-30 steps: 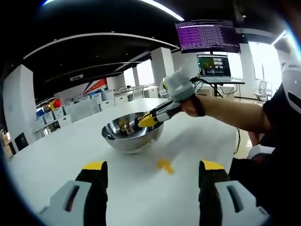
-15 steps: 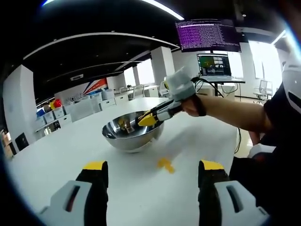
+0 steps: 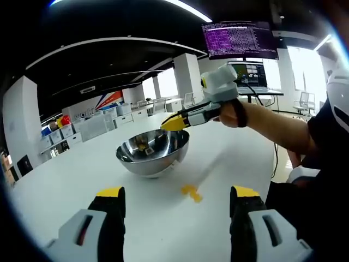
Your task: Pick up the QQ candy scattered on the table and place it into the stainless steel bowl on the table
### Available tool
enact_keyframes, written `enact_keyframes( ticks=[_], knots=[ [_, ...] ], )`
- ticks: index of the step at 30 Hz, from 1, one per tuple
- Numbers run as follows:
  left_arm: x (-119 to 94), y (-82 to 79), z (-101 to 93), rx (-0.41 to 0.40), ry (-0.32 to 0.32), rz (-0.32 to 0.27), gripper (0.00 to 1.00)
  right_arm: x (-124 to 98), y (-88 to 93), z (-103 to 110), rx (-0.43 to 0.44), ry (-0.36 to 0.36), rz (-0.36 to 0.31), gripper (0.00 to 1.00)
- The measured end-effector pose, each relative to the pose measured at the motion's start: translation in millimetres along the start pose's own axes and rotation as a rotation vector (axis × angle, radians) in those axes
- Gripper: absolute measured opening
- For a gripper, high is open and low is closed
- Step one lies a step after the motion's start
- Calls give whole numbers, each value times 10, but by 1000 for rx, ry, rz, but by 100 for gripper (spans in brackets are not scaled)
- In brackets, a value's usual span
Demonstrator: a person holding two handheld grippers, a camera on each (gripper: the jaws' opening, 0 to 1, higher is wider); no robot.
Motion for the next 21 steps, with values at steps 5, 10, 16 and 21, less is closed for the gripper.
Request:
enact_keyframes(
  ticks=[5, 10, 16, 21],
  knots=[
    [5, -1, -4, 3, 1, 5, 78, -180, -171, 81, -36, 2, -57, 12],
    [9, -9, -2, 7, 3, 5, 78, -348, -249, 174, -34, -14, -95, 12],
    [19, -12, -2, 10, 5, 7, 78, -528, -275, 323, -37, -36, -115, 12],
    [34, -15, -4, 11, 7, 7, 78, -607, -283, 453, -34, -66, -130, 12]
  ],
)
Point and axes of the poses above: the point that each gripper's makers call its tool centre point, and the gripper's own axes: x roughly forward along the fingers, z roughly to its left, y roughly out of its underside, the point moved 7 cm from there along -x, roughly backward along the fingers
